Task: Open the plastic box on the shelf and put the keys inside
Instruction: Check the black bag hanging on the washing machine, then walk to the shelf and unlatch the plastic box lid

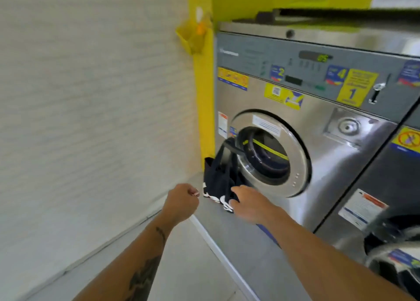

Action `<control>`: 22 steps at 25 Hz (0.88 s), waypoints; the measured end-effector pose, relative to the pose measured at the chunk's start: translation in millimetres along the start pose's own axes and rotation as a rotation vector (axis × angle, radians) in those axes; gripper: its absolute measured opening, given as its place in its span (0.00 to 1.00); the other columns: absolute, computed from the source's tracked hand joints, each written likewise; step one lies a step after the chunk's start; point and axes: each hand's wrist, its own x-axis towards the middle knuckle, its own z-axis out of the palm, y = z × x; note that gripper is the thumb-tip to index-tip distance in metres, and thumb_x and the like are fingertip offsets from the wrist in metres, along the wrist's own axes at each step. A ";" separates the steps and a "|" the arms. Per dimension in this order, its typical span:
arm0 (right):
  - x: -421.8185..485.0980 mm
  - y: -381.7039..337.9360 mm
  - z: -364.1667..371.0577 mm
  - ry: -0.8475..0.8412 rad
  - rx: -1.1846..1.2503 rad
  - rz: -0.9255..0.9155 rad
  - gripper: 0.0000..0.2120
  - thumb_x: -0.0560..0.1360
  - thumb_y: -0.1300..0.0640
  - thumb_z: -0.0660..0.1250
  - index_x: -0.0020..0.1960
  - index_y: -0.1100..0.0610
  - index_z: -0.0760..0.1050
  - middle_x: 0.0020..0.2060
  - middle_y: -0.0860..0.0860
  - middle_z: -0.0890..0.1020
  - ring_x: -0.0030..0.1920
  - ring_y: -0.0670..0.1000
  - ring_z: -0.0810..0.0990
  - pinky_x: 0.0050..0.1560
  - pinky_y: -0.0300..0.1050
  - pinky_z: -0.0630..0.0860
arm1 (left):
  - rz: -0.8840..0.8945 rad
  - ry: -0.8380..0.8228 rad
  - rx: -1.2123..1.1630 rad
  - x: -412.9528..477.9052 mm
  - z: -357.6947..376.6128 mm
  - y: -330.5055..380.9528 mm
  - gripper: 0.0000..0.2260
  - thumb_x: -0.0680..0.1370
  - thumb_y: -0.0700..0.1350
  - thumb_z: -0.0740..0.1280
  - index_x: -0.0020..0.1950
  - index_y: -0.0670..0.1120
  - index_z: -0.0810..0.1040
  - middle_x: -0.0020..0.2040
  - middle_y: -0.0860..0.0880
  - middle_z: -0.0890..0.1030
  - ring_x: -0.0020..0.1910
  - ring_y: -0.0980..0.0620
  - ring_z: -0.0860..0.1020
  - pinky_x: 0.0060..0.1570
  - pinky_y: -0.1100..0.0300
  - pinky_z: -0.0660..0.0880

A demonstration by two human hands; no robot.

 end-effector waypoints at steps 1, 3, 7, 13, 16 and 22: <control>-2.1 -15.4 -2.3 -0.010 -0.024 -0.047 0.22 0.80 0.49 0.55 0.70 0.59 0.67 0.68 0.54 0.71 0.68 0.57 0.70 0.64 0.53 0.69 | -0.022 0.036 -0.012 -9.7 -14.7 -3.7 0.11 0.74 0.38 0.62 0.47 0.48 0.83 0.47 0.46 0.82 0.43 0.47 0.81 0.38 0.62 0.75; -3.9 -48.3 0.0 -0.044 -0.059 -0.143 0.18 0.81 0.50 0.55 0.66 0.59 0.69 0.66 0.56 0.72 0.66 0.59 0.71 0.61 0.53 0.69 | -0.077 0.111 -0.056 -31.7 -45.4 -16.1 0.12 0.74 0.38 0.61 0.48 0.47 0.83 0.48 0.46 0.82 0.45 0.47 0.81 0.39 0.60 0.77; -6.8 -124.7 27.0 -0.133 -0.100 -0.316 0.17 0.80 0.49 0.53 0.62 0.57 0.69 0.65 0.56 0.73 0.66 0.58 0.71 0.57 0.49 0.68 | -0.161 0.251 -0.110 -77.8 -106.5 -59.0 0.13 0.72 0.38 0.60 0.48 0.49 0.82 0.50 0.45 0.82 0.42 0.48 0.83 0.35 0.63 0.76; -44.2 -277.1 79.0 -0.223 -0.159 -0.595 0.25 0.81 0.48 0.54 0.76 0.57 0.61 0.74 0.54 0.67 0.73 0.55 0.65 0.70 0.50 0.63 | -0.300 0.500 -0.195 -173.2 -216.2 -154.3 0.13 0.72 0.37 0.60 0.47 0.48 0.82 0.47 0.47 0.82 0.45 0.48 0.82 0.41 0.58 0.80; -62.8 -361.2 112.4 -0.245 -0.161 -0.691 0.27 0.81 0.47 0.55 0.78 0.54 0.58 0.76 0.52 0.64 0.74 0.54 0.63 0.72 0.52 0.62 | -0.354 0.604 -0.216 -220.8 -274.4 -211.6 0.12 0.73 0.37 0.60 0.46 0.47 0.82 0.46 0.47 0.82 0.45 0.47 0.82 0.43 0.56 0.81; -124.1 -544.7 205.2 -0.289 -0.150 -0.862 0.27 0.81 0.46 0.56 0.78 0.54 0.58 0.77 0.51 0.62 0.75 0.54 0.62 0.73 0.52 0.61 | -0.452 0.769 -0.223 -327.4 -393.1 -334.3 0.12 0.72 0.37 0.60 0.46 0.46 0.82 0.45 0.47 0.82 0.42 0.47 0.82 0.34 0.59 0.78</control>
